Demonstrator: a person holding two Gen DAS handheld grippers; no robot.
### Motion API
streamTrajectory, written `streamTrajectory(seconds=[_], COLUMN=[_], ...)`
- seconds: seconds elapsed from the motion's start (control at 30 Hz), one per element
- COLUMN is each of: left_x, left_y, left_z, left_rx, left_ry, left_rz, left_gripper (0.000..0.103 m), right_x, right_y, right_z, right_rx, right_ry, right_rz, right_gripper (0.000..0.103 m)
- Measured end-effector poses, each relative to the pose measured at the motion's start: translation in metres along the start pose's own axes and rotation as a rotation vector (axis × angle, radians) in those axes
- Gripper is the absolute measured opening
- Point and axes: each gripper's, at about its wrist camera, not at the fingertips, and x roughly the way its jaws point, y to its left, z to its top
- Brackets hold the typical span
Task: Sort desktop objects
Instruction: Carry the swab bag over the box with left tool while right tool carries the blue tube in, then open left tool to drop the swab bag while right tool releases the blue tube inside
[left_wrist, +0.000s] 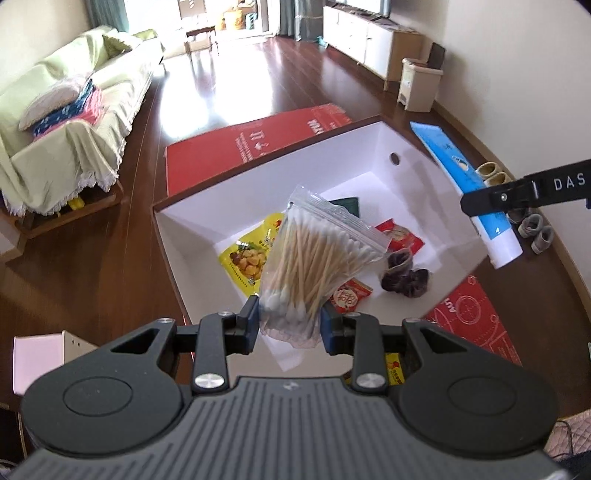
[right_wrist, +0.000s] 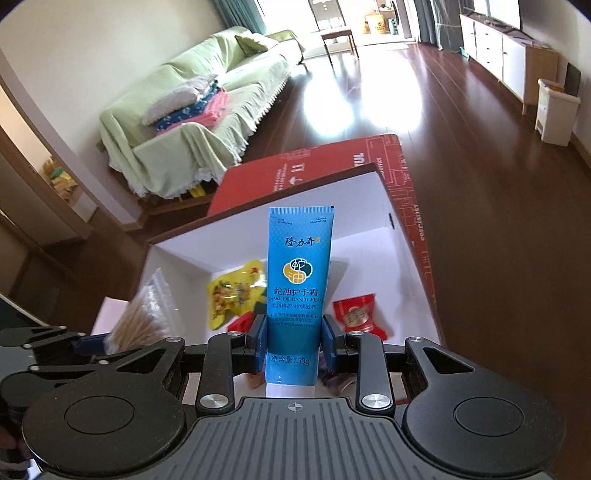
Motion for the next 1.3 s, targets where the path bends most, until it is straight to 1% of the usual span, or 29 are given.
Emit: streamTrajectory(seconds=[0.23, 0.47, 0.67, 0.87, 1.0, 1.17, 1.3], left_x=[0.024, 0.050, 0.071, 0.085, 0.088, 0.086, 0.084], left_y=[0.011, 0.019, 0.024, 0.027, 0.026, 0.025, 0.014], left_z=[0.005, 0.006, 0.001, -0.005, -0.004, -0.002, -0.002], left_rx=[-0.055, -0.091, -0.122, -0.150, -0.136, -0.130, -0.065], left_ry=[0.039, 0.091, 0.151, 0.195, 0.199, 0.196, 0.192], left_rz=[0.007, 0.007, 0.007, 0.013, 0.032, 0.016, 0.020], left_gripper=[0.028, 0.028, 0.028, 0.028, 0.029, 0.029, 0.029], right_x=[0.033, 0.054, 0.065, 0.069, 0.069, 0.068, 0.066], right_y=[-0.004, -0.009, -0.017, -0.020, -0.019, -0.018, -0.017], right_z=[0.001, 0.000, 0.000, -0.001, -0.001, -0.001, -0.002], right_rx=[-0.014, -0.031, -0.030, -0.033, -0.040, -0.053, -0.071], right_ry=[0.036, 0.074, 0.098, 0.109, 0.111, 0.113, 0.119], right_rz=[-0.061, -0.096, -0.122, -0.135, -0.141, -0.148, -0.159], right_gripper=[0.029, 0.029, 0.029, 0.029, 0.029, 0.029, 0.029])
